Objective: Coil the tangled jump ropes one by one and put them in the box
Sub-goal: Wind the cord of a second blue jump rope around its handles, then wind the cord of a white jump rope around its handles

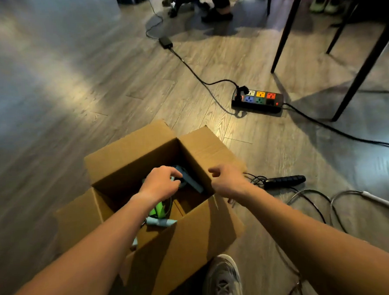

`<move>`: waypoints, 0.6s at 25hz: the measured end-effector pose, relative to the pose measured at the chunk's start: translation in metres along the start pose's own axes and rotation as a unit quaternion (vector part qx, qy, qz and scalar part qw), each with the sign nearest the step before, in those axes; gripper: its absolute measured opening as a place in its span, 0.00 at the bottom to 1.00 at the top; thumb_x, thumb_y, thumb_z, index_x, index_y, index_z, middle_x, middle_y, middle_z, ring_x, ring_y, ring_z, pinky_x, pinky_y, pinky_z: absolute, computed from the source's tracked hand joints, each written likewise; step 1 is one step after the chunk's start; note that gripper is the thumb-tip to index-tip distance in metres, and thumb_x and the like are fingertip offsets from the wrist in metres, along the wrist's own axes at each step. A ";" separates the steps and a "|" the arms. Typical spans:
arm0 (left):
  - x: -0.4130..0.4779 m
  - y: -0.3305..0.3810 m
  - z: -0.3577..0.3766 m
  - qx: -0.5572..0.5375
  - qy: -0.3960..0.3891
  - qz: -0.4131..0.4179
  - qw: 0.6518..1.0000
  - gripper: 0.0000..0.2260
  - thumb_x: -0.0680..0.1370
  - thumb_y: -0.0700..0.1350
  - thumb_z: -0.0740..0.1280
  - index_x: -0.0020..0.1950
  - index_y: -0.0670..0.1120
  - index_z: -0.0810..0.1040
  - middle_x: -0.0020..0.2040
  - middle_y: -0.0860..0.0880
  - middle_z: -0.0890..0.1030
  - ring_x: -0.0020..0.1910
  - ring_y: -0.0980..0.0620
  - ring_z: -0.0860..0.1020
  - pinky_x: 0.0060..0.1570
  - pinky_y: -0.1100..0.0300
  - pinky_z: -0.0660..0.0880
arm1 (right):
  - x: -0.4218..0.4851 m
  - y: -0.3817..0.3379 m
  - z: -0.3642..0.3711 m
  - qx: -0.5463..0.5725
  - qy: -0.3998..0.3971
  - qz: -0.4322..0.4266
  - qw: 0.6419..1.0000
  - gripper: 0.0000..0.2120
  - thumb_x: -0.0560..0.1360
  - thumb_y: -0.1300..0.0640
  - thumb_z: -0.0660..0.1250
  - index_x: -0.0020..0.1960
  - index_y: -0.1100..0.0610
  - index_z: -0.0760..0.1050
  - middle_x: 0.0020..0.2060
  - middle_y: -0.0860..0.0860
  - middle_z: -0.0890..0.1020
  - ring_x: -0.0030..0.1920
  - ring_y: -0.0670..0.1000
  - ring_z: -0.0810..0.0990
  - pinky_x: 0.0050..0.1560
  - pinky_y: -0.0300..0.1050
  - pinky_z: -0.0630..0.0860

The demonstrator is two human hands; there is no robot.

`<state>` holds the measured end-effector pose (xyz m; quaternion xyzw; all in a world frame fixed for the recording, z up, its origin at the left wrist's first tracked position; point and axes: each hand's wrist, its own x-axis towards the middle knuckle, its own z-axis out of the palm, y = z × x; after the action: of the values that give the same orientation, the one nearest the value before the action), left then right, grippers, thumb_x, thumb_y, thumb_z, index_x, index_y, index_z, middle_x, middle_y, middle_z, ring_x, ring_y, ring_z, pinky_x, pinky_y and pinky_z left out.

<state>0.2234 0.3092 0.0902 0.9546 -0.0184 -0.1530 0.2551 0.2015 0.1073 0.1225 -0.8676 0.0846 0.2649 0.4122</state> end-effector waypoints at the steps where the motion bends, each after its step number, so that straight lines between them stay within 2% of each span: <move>1: -0.005 0.020 -0.001 -0.004 -0.006 0.020 1.000 0.11 0.78 0.45 0.68 0.59 0.52 0.83 0.57 0.52 0.83 0.56 0.55 0.80 0.57 0.58 0.77 | -0.015 0.007 -0.014 0.013 0.013 0.009 1.000 0.27 0.75 0.66 0.65 0.73 0.53 0.70 0.68 0.55 0.76 0.65 0.56 0.76 0.62 0.49 0.76; 4: -0.015 0.081 0.005 -0.004 -0.025 0.083 0.996 0.09 0.78 0.46 0.68 0.58 0.50 0.82 0.54 0.52 0.83 0.53 0.55 0.80 0.54 0.60 0.78 | -0.058 0.030 -0.056 0.043 0.058 0.024 0.997 0.26 0.76 0.67 0.64 0.73 0.55 0.69 0.66 0.56 0.77 0.54 0.51 0.80 0.53 0.45 0.80; 5: -0.017 0.099 0.009 -0.005 -0.032 0.097 0.995 0.09 0.79 0.47 0.68 0.57 0.50 0.82 0.52 0.52 0.83 0.52 0.55 0.80 0.53 0.59 0.79 | -0.068 0.038 -0.066 0.046 0.070 0.030 0.996 0.26 0.77 0.68 0.64 0.73 0.56 0.70 0.66 0.56 0.77 0.54 0.51 0.80 0.51 0.43 0.80; 8: -0.021 0.159 0.035 0.000 -0.067 0.151 0.986 0.08 0.78 0.48 0.69 0.56 0.50 0.83 0.49 0.53 0.83 0.49 0.55 0.80 0.51 0.60 0.79 | -0.098 0.078 -0.101 0.073 0.111 0.042 0.990 0.26 0.76 0.68 0.65 0.73 0.57 0.71 0.66 0.56 0.78 0.62 0.54 0.79 0.60 0.46 0.78; 11: -0.020 0.205 0.079 0.009 -0.117 0.185 0.976 0.07 0.77 0.47 0.70 0.55 0.50 0.83 0.47 0.54 0.83 0.45 0.57 0.81 0.46 0.59 0.81 | -0.113 0.132 -0.123 0.084 0.147 0.061 0.984 0.23 0.76 0.65 0.64 0.70 0.56 0.74 0.63 0.55 0.80 0.62 0.55 0.78 0.58 0.42 0.75; 15: -0.018 0.241 0.153 0.036 -0.190 0.209 0.958 0.07 0.78 0.47 0.70 0.55 0.51 0.82 0.48 0.55 0.83 0.49 0.56 0.81 0.50 0.59 0.78 | -0.114 0.211 -0.130 0.077 0.161 0.118 0.977 0.22 0.75 0.62 0.63 0.68 0.54 0.76 0.63 0.54 0.80 0.65 0.55 0.76 0.66 0.46 0.73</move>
<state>0.1707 0.0283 0.0876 0.8911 -0.2716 -0.2740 0.2388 0.0790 -0.1357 0.1086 -0.8485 0.2718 0.1608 0.4246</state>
